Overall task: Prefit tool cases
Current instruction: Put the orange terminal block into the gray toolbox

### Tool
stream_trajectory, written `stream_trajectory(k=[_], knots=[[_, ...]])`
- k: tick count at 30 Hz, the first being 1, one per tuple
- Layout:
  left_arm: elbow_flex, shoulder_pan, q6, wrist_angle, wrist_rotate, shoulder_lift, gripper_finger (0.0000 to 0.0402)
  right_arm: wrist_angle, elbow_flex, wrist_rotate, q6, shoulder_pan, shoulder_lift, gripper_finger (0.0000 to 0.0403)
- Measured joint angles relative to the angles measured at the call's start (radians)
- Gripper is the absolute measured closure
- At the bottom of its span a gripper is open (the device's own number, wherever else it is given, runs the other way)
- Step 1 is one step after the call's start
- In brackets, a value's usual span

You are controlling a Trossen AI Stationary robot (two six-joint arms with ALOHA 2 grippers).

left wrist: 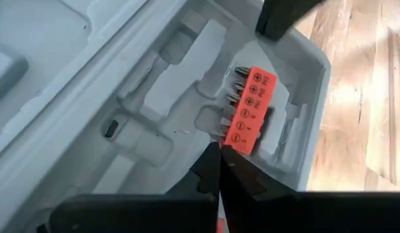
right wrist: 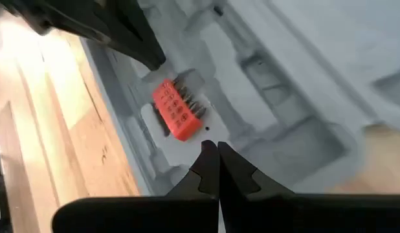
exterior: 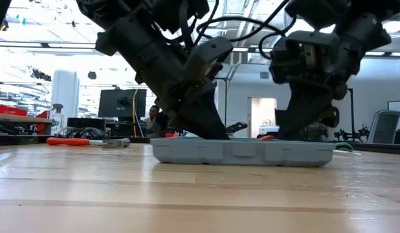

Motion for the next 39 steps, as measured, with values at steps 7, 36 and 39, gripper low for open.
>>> stream_trajectory(k=[7,36,39], knots=[[-0.003,-0.008,0.044,-0.158,-0.038,-0.103,0.0401,-0.022,0.001,0.017,-0.008,-0.012,-0.026,0.0403],[-0.328,-0.147,-0.284,0.024,-0.091,-0.254,0.0401,0.065,0.004,-0.009,0.045,0.028,0.043,0.0403],[-0.328,-0.148,-0.278,0.026,-0.09,-0.254,0.0401,0.076,0.005,-0.029,0.054,0.028,0.062,0.0403]])
